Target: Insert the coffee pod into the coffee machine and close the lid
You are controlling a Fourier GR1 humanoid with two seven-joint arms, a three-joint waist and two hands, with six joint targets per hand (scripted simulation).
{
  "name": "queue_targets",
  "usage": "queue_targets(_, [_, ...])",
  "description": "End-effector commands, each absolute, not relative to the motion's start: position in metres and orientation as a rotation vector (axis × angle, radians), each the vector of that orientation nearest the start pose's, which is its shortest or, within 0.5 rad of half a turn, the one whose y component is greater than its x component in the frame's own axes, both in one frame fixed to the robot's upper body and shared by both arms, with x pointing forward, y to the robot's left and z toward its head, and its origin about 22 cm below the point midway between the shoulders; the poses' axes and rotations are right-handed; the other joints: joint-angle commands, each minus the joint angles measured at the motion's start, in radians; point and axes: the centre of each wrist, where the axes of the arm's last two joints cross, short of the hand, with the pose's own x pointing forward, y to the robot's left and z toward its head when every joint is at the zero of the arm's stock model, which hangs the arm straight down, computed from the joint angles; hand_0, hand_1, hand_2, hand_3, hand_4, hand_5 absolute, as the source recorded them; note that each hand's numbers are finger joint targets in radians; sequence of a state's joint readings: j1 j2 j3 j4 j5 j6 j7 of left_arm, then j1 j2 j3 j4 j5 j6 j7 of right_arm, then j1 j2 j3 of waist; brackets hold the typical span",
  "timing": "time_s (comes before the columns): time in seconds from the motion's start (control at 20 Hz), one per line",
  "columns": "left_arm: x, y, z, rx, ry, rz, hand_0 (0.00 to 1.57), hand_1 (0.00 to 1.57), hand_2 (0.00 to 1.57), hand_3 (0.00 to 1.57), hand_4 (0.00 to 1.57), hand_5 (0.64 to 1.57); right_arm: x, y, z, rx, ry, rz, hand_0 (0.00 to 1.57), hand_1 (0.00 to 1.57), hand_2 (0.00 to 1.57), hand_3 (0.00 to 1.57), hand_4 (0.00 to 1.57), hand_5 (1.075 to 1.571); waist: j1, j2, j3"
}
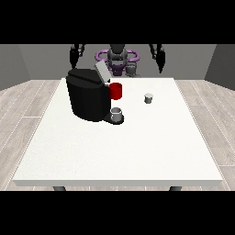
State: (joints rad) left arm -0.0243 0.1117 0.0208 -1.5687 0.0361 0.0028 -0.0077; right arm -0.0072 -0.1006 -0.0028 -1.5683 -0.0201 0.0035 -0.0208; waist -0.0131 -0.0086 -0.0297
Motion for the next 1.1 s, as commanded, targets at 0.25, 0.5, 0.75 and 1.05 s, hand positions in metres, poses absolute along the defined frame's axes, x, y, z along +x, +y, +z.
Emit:
queue_targets(0.25, [0.223,0.236,-0.010,-0.065,-1.675,-0.102,0.00,0.00,0.00,0.00,0.30,1.571,0.229,-0.257,-0.022,-0.073,-1.473,0.061,0.00,0.00,0.00,0.00,0.13,1.571,0.042,-0.034,0.0298])
queue_targets(0.5, [0.227,0.249,0.003,0.016,-1.675,-0.134,0.00,0.00,0.00,0.00,0.24,1.571,0.228,-0.262,-0.024,-0.194,-1.584,-0.157,0.00,0.00,0.00,0.00,0.18,1.571,0.025,-0.045,0.0300])
queue_targets(0.75, [0.258,0.268,0.013,0.156,-1.705,-0.261,0.00,0.00,0.00,0.00,0.00,1.571,0.249,-0.246,0.007,-0.140,-1.667,-0.126,0.00,0.00,0.00,0.00,0.17,1.571,-0.034,0.013,0.0296])
queue_targets(1.05, [0.286,0.295,0.020,0.181,-1.605,-0.273,0.00,0.00,0.00,0.00,0.00,1.571,0.254,-0.231,0.014,-0.106,-1.698,-0.112,0.00,0.00,0.00,0.00,0.19,1.571,-0.072,0.064,0.0294])
